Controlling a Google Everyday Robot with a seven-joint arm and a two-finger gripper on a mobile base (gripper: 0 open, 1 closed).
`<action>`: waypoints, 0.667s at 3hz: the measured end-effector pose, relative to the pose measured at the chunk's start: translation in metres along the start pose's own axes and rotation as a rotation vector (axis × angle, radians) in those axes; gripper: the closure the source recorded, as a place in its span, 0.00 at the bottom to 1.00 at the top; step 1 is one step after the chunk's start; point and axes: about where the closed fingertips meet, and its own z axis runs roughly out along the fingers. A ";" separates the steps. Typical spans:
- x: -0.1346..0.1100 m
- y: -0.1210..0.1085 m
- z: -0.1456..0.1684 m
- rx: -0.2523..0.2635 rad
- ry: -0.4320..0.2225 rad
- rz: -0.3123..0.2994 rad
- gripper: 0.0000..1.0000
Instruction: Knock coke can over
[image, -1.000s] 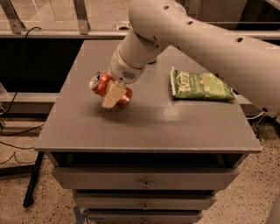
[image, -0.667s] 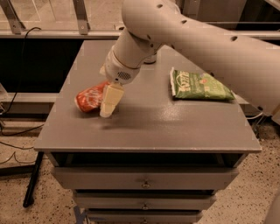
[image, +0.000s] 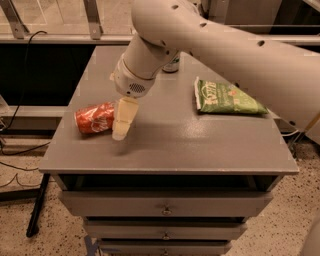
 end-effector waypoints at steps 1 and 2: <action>0.013 -0.002 -0.006 0.009 -0.022 0.035 0.00; 0.045 -0.010 -0.027 0.051 -0.092 0.109 0.00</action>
Offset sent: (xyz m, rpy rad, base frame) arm 0.0430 -0.1171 0.0116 0.2540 0.0497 -0.2231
